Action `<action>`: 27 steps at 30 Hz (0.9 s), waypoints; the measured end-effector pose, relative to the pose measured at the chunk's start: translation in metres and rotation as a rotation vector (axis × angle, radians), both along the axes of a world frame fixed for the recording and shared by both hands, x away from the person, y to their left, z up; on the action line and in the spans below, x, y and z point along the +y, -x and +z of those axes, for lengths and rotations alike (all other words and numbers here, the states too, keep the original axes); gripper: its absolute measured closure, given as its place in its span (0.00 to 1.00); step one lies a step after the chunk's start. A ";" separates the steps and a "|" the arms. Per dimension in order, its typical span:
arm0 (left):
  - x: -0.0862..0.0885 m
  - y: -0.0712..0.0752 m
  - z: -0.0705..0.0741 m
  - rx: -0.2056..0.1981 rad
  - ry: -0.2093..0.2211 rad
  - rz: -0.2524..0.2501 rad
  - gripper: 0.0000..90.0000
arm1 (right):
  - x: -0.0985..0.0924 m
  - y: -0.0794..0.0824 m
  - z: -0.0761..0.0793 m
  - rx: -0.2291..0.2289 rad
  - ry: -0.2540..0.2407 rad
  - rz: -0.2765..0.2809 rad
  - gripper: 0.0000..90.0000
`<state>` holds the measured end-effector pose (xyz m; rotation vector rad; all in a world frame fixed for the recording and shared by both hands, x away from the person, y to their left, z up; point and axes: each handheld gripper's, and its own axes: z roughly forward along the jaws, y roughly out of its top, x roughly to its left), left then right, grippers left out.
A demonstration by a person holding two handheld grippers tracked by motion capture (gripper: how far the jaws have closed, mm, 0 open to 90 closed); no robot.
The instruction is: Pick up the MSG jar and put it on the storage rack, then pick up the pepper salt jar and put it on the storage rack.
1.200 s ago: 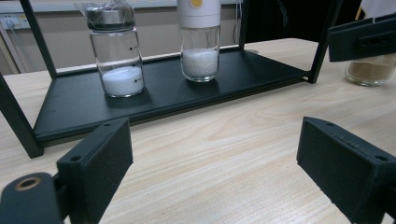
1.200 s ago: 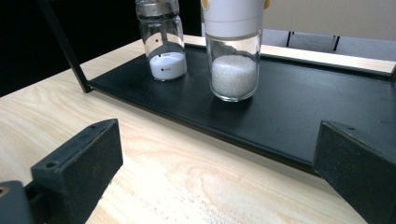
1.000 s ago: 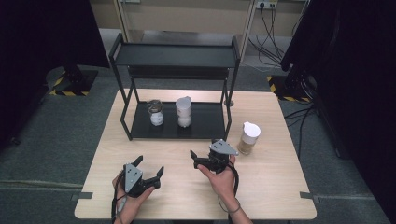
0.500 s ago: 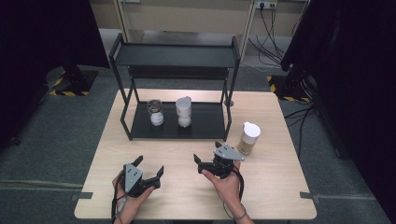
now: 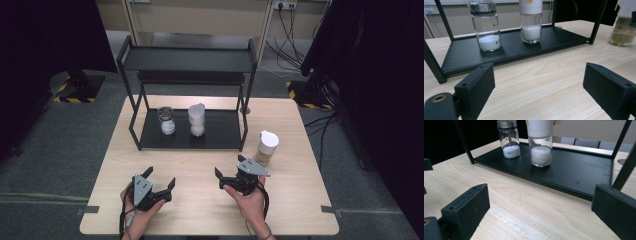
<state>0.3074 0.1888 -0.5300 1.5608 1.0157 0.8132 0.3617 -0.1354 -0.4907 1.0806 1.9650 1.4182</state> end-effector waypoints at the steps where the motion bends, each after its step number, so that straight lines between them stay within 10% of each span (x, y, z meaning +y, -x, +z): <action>1: 0.000 0.000 0.000 -0.002 0.001 0.000 0.11 | -0.002 0.001 0.000 -0.001 0.001 -0.004 0.02; 27: -0.001 0.001 0.000 -0.007 -0.008 0.000 0.11 | -0.044 0.015 0.001 0.018 0.019 -0.101 0.03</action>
